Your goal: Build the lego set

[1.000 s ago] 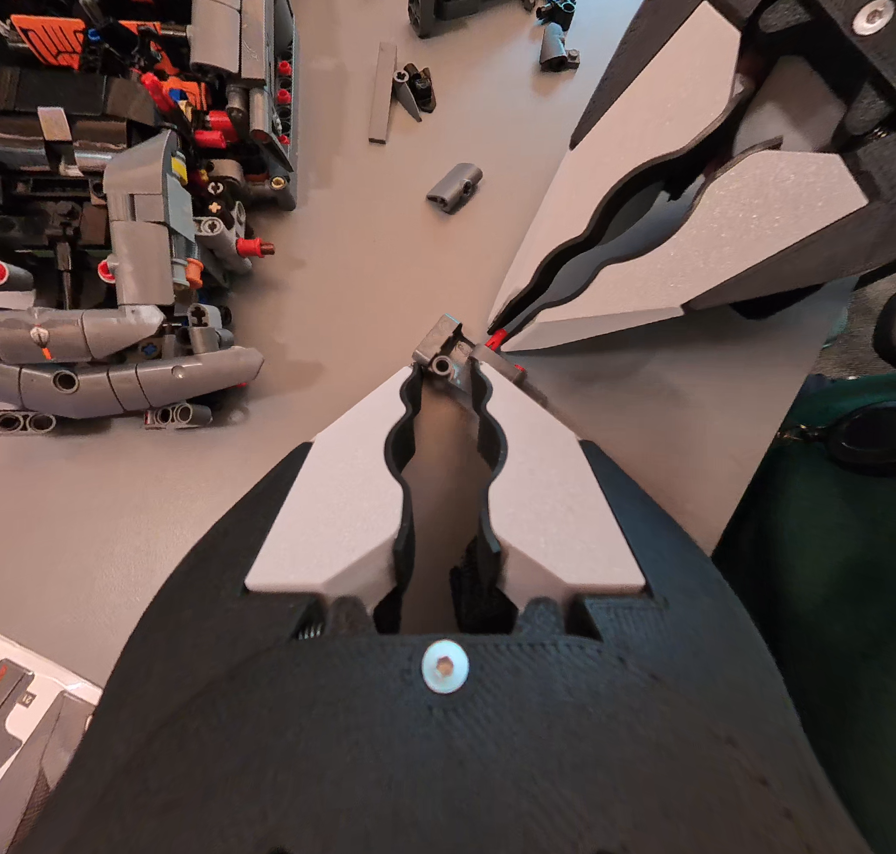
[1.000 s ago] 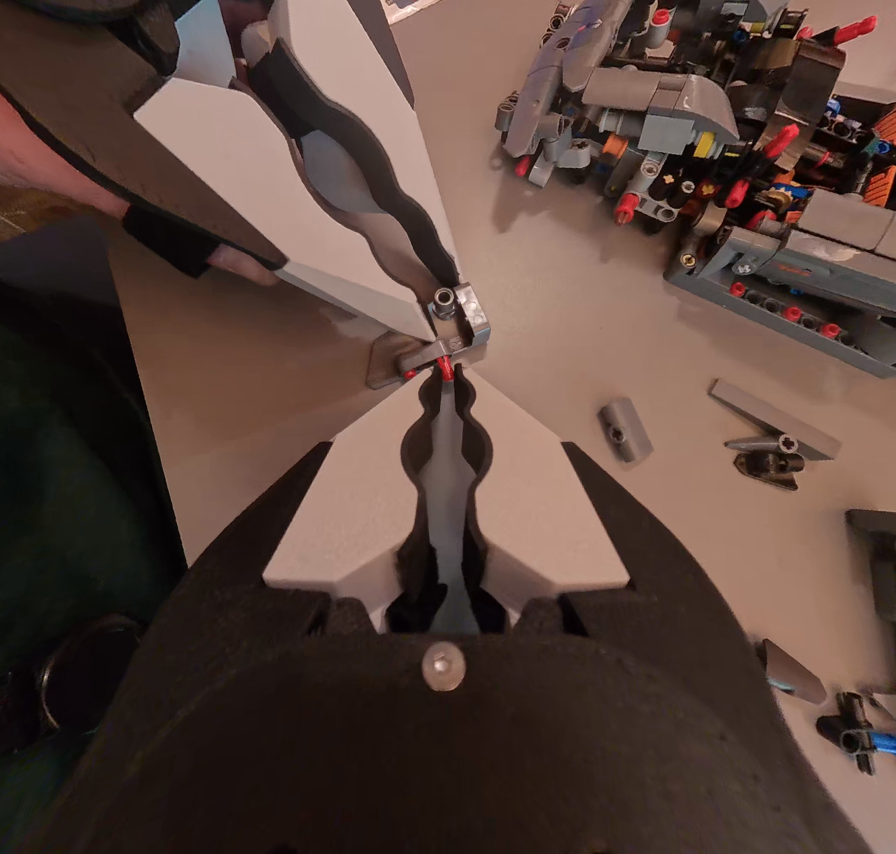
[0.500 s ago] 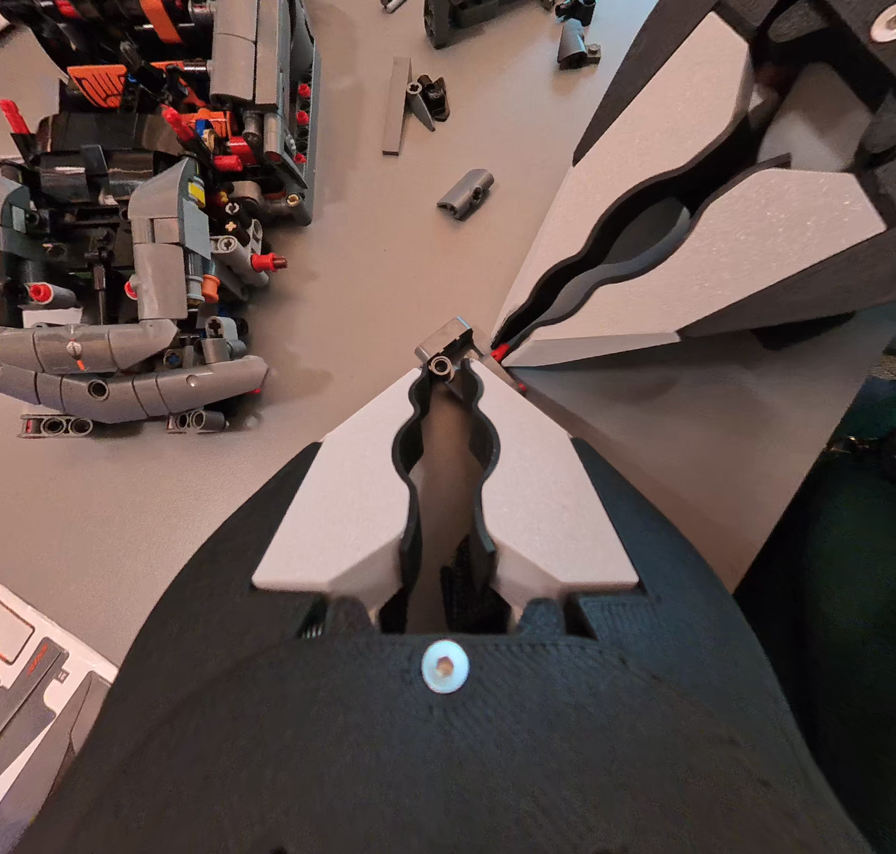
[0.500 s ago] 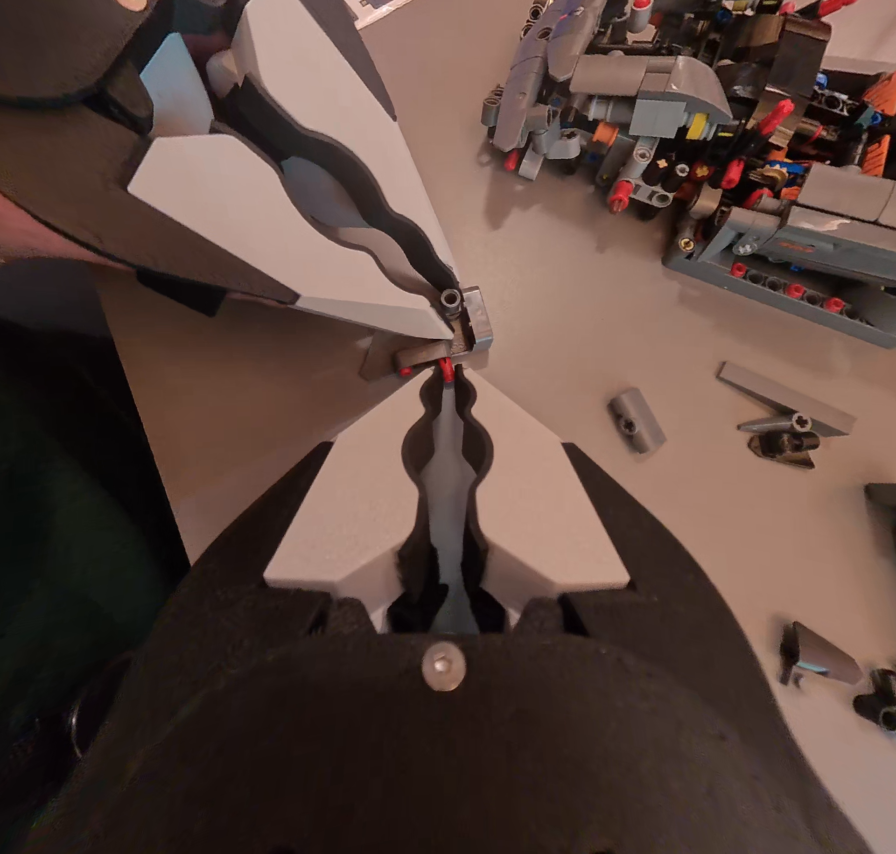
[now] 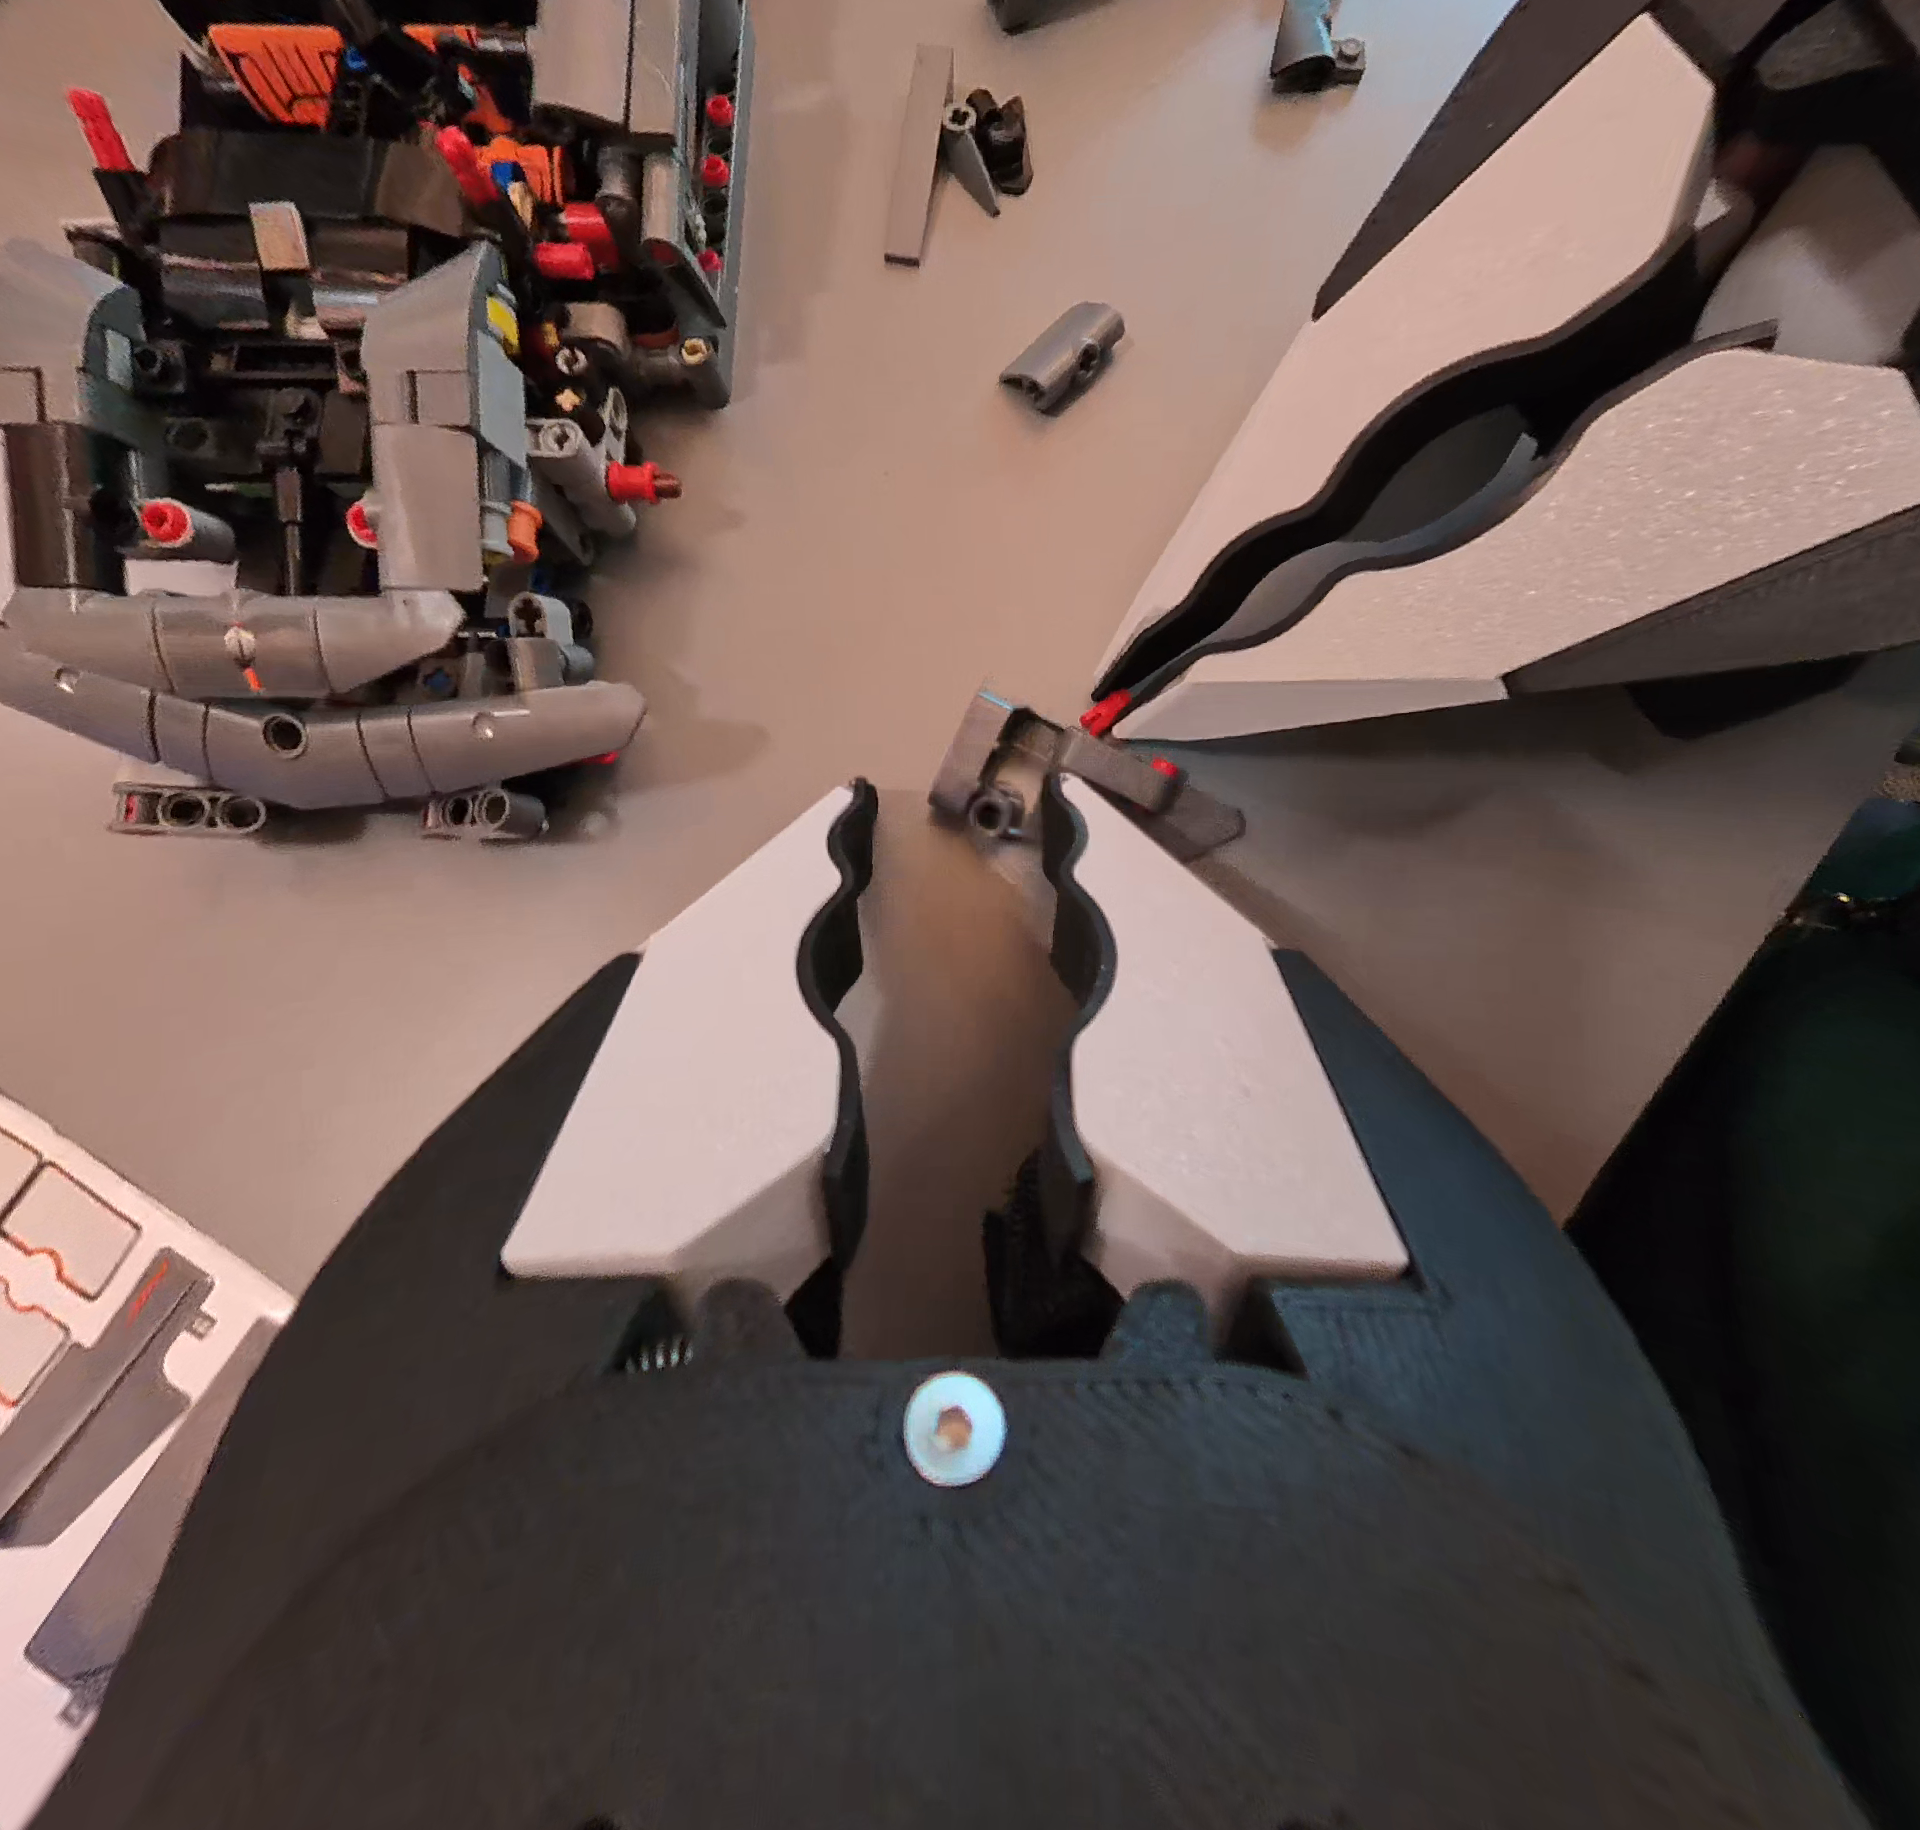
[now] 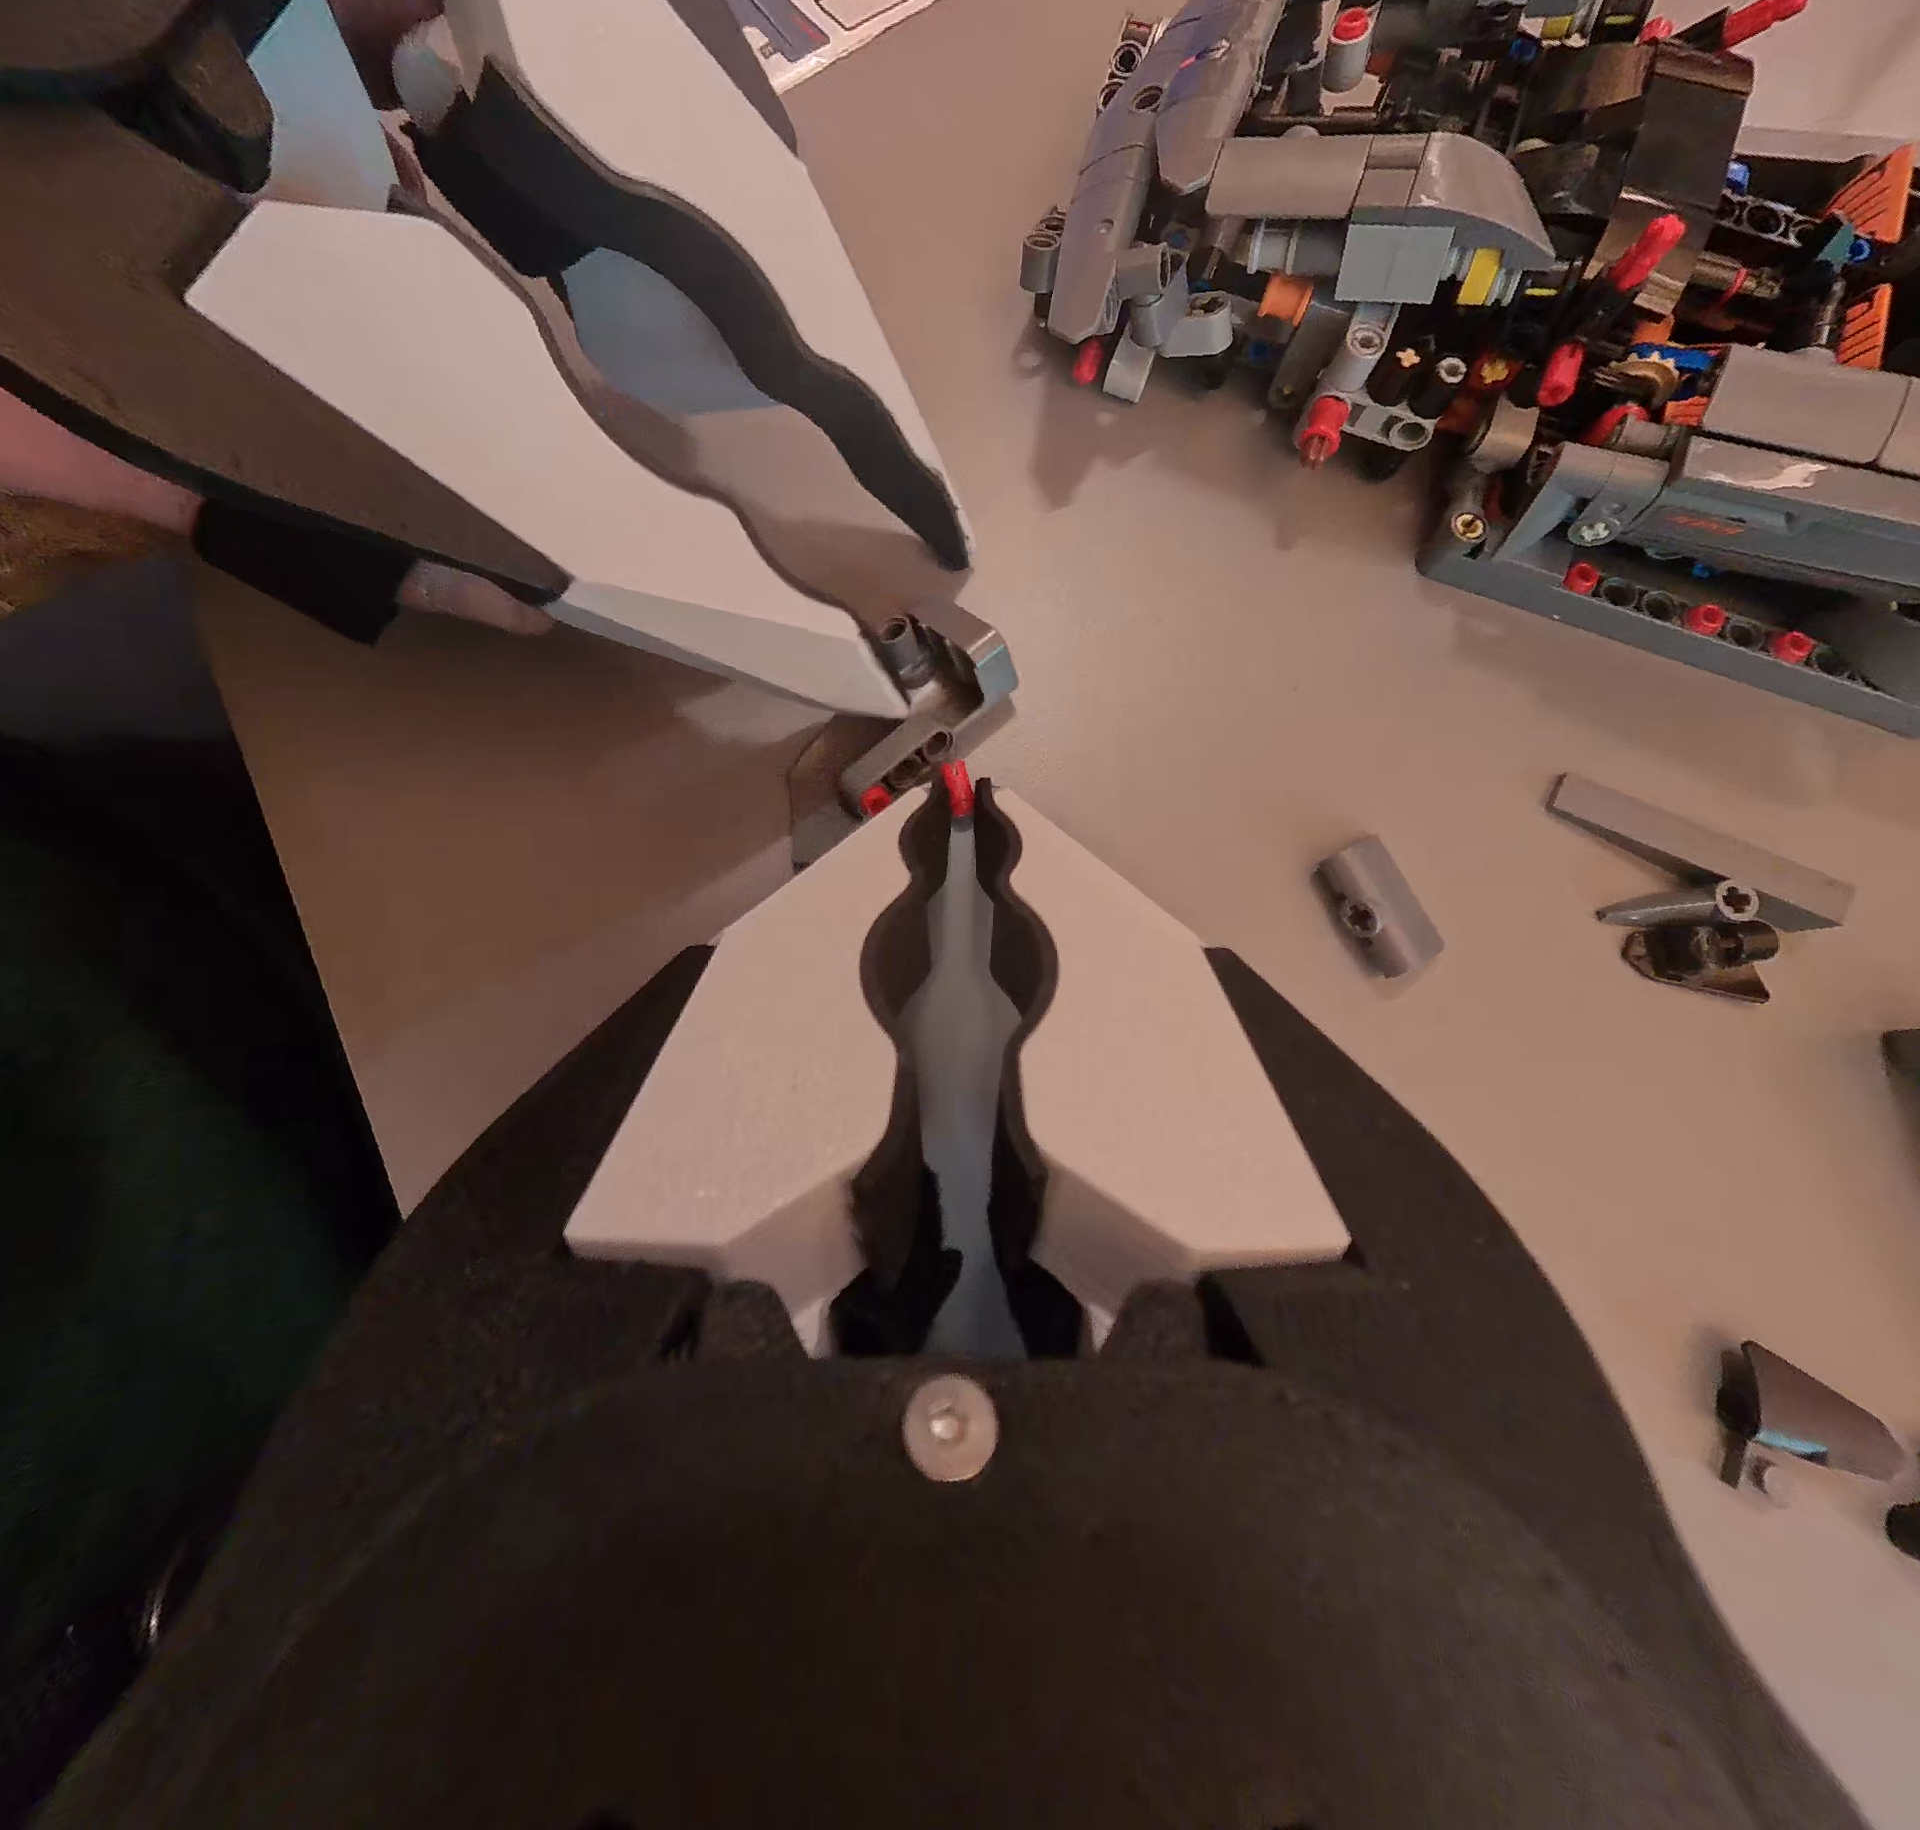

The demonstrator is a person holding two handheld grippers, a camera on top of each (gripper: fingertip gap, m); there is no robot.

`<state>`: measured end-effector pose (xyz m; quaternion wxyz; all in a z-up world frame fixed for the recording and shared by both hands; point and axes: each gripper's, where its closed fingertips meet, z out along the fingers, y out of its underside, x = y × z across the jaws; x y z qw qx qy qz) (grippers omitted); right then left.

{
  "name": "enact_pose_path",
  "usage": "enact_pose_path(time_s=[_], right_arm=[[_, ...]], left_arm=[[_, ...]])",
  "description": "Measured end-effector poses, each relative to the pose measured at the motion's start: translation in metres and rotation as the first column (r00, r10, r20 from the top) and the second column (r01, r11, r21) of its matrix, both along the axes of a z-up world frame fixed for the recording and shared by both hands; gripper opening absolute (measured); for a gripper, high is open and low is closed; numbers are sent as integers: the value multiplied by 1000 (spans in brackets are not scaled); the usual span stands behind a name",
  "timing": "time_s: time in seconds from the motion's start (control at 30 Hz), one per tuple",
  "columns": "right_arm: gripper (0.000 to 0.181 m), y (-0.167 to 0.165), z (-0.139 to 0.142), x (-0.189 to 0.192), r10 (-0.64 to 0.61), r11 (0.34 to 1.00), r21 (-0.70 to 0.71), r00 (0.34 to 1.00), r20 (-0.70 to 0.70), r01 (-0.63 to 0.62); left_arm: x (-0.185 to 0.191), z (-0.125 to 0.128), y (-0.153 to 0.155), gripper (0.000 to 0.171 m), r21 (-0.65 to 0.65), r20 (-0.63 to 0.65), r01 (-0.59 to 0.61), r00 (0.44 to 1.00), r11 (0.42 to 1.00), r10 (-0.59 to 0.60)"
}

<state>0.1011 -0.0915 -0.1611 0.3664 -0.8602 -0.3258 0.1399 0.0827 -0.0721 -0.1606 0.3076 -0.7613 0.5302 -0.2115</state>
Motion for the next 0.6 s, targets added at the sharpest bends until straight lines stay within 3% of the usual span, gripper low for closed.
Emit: enact_pose_path(time_s=[0.6], right_arm=[[2, 0, 0, 2, 19, 1000, 18, 1000, -5, -19]], left_arm=[[6, -1, -11, 27, -24, 1, -5, 1000, 1000, 5]])
